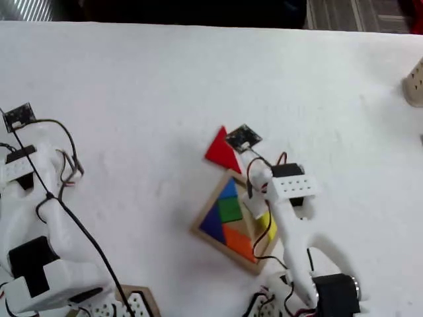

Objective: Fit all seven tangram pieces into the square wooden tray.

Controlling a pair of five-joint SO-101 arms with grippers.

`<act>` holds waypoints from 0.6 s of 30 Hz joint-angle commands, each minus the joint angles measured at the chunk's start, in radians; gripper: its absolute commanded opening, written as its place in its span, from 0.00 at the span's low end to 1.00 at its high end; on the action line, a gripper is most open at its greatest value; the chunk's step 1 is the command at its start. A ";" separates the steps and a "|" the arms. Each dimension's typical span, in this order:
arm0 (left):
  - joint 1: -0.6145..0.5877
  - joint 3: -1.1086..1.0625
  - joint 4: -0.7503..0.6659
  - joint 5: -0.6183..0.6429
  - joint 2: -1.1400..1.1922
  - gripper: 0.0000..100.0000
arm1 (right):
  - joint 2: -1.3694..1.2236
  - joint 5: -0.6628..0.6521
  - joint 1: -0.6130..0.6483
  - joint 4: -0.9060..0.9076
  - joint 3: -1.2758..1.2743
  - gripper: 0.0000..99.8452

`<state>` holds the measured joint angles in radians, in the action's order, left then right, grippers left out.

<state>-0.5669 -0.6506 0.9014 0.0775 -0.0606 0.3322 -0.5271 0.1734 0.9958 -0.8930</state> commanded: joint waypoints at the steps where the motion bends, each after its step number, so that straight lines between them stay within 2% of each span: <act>1: 0.007 0.008 -0.009 -0.009 -0.005 0.19 | 0.016 -0.052 -0.061 0.025 0.077 0.11; 10: 0.007 0.008 -0.009 -0.009 -0.005 0.19 | 0.104 -0.126 -0.257 0.071 0.157 0.12; 18: 0.007 0.008 -0.009 -0.051 -0.005 0.19 | 0.090 -0.143 -0.302 0.070 0.155 0.12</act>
<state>-0.5669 -0.6506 0.9014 0.0744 -0.0606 0.4012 -0.6575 -0.1105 1.0618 -0.7748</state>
